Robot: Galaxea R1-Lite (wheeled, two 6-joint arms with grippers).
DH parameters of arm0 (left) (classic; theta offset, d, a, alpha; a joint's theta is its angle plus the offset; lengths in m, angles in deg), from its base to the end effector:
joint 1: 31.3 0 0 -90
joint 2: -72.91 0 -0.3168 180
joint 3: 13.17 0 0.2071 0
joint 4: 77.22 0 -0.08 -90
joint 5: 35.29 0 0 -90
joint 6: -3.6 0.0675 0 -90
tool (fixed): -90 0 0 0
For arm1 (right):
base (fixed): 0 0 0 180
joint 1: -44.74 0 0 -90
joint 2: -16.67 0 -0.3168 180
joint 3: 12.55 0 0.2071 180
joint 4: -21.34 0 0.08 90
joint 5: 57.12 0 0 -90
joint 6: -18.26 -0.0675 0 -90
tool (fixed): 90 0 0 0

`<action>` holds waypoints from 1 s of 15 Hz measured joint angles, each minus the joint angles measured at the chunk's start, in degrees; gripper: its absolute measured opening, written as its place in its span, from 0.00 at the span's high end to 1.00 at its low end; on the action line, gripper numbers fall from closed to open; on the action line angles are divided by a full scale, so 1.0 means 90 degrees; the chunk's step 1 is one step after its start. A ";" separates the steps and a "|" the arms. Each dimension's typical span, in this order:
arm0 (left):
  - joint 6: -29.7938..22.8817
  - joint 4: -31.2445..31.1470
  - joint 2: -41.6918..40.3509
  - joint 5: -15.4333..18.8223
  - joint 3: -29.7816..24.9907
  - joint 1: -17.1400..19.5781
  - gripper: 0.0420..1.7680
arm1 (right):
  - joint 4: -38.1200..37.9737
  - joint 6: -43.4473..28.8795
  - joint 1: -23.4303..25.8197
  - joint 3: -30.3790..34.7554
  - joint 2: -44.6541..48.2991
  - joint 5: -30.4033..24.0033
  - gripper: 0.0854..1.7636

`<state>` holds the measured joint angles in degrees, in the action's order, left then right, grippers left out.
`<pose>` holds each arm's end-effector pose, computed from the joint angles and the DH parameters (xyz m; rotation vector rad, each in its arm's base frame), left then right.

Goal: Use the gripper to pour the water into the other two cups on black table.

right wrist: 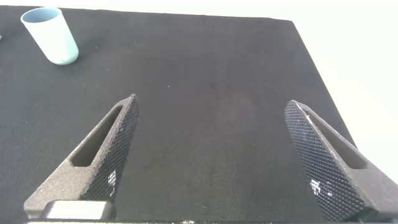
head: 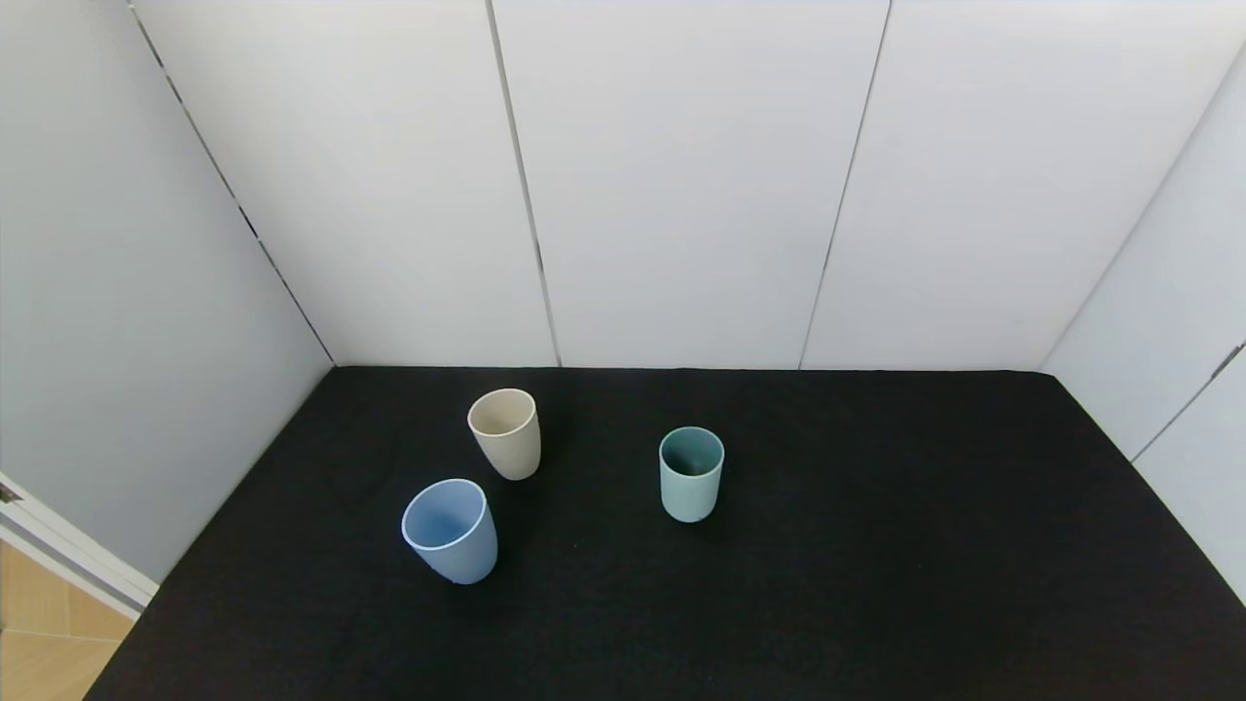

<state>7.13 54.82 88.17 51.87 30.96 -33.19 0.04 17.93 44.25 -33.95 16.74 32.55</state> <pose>0.0151 0.0028 0.1352 0.0748 0.3333 0.0062 0.0234 0.0006 0.0759 0.0058 -0.0029 0.0143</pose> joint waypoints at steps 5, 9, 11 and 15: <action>-0.0389 -0.0050 -0.1368 0.0456 -0.0333 0.0183 0.03 | 0.0000 -0.0003 0.0003 0.0000 0.0000 0.0003 0.03; -0.0443 0.1795 -0.1662 0.0542 -0.1088 0.0199 0.03 | 0.0000 0.0000 0.0000 0.0000 0.0000 0.0000 0.03; -0.0163 0.2942 -0.1690 0.0486 -0.1816 0.0199 0.03 | 0.0000 0.0000 0.0000 0.0000 0.0000 0.0003 0.03; 0.0340 0.2863 -0.1704 0.0435 -0.2475 0.0199 0.03 | 0.0000 0.0000 0.0000 0.0000 0.0000 0.0003 0.03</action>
<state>10.19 80.59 72.84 55.78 8.69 -31.40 0.04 17.93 44.25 -33.95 16.74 32.57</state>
